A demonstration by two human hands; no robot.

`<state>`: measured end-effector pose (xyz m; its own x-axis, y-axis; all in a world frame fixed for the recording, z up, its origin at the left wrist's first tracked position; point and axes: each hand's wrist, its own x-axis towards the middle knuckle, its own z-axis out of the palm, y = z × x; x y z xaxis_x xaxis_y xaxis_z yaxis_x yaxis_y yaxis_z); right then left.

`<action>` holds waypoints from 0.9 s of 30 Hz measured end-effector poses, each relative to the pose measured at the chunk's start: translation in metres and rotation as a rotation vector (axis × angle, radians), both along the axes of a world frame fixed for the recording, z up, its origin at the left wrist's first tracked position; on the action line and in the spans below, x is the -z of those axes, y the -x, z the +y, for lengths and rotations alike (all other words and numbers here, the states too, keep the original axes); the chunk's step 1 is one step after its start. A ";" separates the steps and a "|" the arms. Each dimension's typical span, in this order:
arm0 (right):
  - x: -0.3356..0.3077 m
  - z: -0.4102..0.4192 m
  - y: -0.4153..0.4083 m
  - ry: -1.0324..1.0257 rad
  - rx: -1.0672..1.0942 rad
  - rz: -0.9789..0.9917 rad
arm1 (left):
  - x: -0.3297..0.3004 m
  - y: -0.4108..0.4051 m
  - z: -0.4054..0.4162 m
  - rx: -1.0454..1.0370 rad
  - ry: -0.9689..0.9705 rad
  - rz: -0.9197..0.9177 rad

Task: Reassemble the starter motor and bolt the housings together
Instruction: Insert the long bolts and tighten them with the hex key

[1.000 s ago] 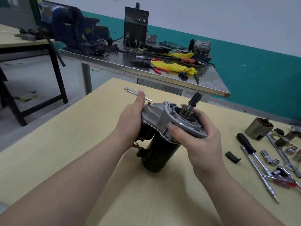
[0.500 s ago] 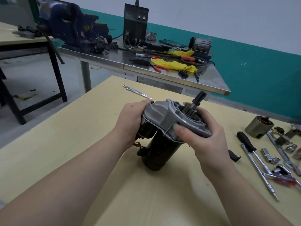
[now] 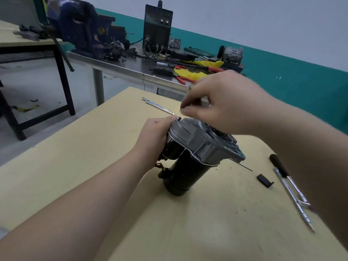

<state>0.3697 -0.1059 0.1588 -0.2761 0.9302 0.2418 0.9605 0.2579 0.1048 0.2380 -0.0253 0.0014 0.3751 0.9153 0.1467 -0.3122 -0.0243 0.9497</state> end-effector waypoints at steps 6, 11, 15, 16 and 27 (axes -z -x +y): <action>-0.007 0.048 0.000 0.363 0.005 0.159 | -0.001 0.002 0.000 -0.025 -0.027 0.028; 0.003 0.069 -0.003 0.487 0.055 0.215 | -0.002 0.001 -0.002 -0.027 -0.030 0.043; -0.008 0.065 -0.014 0.592 0.042 0.454 | -0.001 0.002 0.001 -0.036 -0.021 0.043; -0.010 0.064 -0.016 0.618 0.035 0.452 | -0.001 0.002 0.001 -0.035 -0.025 0.032; 0.000 0.077 0.000 0.562 0.130 0.288 | -0.007 0.013 0.002 0.051 0.092 0.071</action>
